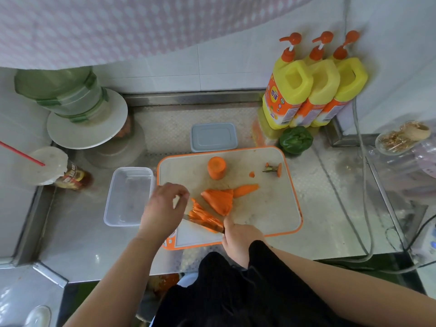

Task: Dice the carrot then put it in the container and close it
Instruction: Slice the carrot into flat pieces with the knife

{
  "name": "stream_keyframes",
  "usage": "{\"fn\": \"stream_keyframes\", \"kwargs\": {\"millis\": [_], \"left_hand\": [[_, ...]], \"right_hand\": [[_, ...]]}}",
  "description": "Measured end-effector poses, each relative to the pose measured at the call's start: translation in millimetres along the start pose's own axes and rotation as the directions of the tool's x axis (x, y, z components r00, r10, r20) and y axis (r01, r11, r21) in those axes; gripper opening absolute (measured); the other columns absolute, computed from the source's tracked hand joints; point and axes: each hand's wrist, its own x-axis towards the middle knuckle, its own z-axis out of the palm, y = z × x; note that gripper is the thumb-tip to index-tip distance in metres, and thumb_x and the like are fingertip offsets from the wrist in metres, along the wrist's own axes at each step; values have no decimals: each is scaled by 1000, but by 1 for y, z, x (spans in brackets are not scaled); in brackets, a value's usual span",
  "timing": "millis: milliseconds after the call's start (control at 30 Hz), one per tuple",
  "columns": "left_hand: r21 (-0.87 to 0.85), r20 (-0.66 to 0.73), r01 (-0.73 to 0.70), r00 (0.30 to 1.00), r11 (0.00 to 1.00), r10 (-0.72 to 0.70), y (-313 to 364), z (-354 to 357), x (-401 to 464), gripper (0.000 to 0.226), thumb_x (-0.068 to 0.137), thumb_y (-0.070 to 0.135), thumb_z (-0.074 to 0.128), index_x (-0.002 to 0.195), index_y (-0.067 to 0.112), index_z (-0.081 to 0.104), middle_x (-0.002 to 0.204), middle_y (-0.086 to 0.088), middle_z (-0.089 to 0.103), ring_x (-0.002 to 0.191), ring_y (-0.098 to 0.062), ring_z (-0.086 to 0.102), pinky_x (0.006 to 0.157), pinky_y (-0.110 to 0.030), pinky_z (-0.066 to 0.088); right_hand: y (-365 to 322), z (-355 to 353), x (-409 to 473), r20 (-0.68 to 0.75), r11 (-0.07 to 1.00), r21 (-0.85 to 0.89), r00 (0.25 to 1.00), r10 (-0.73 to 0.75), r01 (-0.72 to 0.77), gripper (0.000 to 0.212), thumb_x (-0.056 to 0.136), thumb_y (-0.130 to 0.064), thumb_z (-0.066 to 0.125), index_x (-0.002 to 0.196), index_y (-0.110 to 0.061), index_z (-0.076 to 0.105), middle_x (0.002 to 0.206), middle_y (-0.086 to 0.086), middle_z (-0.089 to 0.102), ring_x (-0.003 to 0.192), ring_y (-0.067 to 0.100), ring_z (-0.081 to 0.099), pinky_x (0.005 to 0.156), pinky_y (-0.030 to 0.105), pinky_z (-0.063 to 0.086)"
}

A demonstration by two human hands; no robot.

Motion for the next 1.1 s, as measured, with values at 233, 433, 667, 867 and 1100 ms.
{"fn": "stream_keyframes", "kwargs": {"millis": [233,433,667,867,1100], "left_hand": [[229,722,-191,691,955,-34,24,15,22,20,100,27,47,90,19,62,94,0,61,88,-17,52,79,-33,42],[268,804,-245,589,932,-76,22,30,27,29,100,19,41,82,5,59,83,-11,61,71,-19,46,72,-39,44],[292,802,-278,592,915,-76,22,41,33,31,98,21,39,75,10,56,73,1,51,75,-18,43,78,-41,45],[134,412,-135,909,982,68,24,13,43,20,100,19,48,102,18,68,102,2,62,97,-18,56,85,-33,43],[63,-302,-223,925,973,232,-10,2,-2,17,94,17,53,103,10,65,99,-1,62,86,-18,57,73,-28,46]], "right_hand": [[-3,1,2,-43,995,-79,997,-65,62,47,100,-17,39,141,1,23,104,11,66,89,30,65,63,34,37],[-6,-4,1,-64,978,-153,986,-153,142,41,98,-14,39,134,3,29,97,12,66,81,31,66,44,29,21],[-4,-3,-1,-92,978,-138,981,-171,157,40,99,-17,38,134,2,31,95,10,66,79,30,65,44,31,21],[3,-7,-1,-81,996,84,996,-31,38,37,101,-28,35,130,-5,35,99,8,67,87,29,65,61,32,37],[16,-14,8,36,903,369,974,225,-222,30,97,-38,42,112,-14,52,103,3,65,97,23,62,76,32,46]]}}
